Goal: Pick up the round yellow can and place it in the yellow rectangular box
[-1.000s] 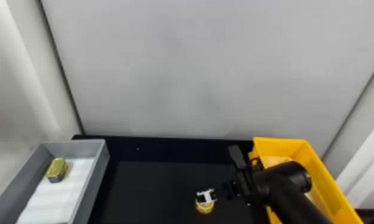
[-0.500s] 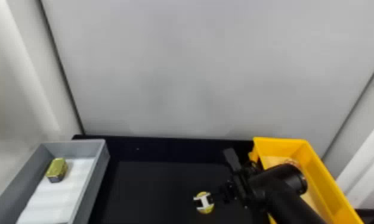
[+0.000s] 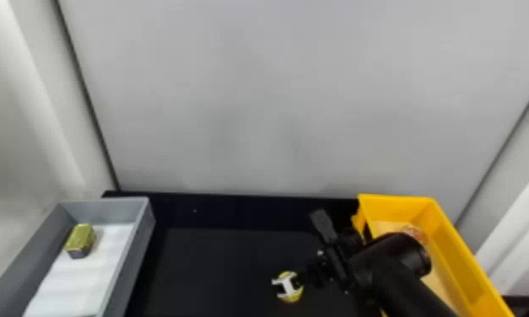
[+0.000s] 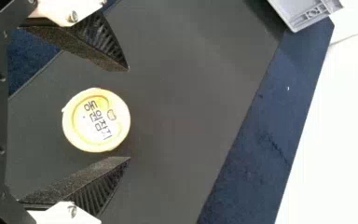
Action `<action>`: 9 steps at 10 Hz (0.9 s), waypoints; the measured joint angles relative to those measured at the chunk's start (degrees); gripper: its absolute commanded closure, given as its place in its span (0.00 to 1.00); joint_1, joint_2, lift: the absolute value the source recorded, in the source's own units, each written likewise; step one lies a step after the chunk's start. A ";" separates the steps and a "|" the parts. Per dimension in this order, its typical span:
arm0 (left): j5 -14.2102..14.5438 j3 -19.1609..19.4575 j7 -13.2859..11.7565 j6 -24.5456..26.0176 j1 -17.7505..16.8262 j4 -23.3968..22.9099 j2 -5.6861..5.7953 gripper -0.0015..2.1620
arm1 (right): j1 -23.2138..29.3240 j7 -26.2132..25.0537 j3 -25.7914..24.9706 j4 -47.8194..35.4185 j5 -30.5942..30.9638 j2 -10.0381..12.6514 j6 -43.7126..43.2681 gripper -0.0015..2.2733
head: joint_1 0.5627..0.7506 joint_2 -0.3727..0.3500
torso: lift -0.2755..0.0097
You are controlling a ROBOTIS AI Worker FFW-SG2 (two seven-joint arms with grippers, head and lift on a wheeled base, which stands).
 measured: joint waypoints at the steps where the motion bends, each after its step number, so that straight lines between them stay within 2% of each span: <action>1: 0.00 -0.01 0.01 -0.02 0.03 0.02 -0.04 0.21 | 0.01 0.11 0.31 0.18 0.39 0.01 -0.67 0.05 | 0.06 0.45 | 0.97; 5: 0.00 -0.18 0.00 -0.07 0.28 0.02 -0.15 0.21 | 0.97 1.09 0.74 1.15 3.65 -0.08 -4.95 0.05 | 0.06 0.45 | 0.97; 9: 0.00 -0.27 -0.04 -0.20 0.42 0.01 -0.20 0.21 | 2.16 -0.01 -0.42 2.33 6.62 -0.16 -7.65 0.06 | 0.06 0.45 | 0.97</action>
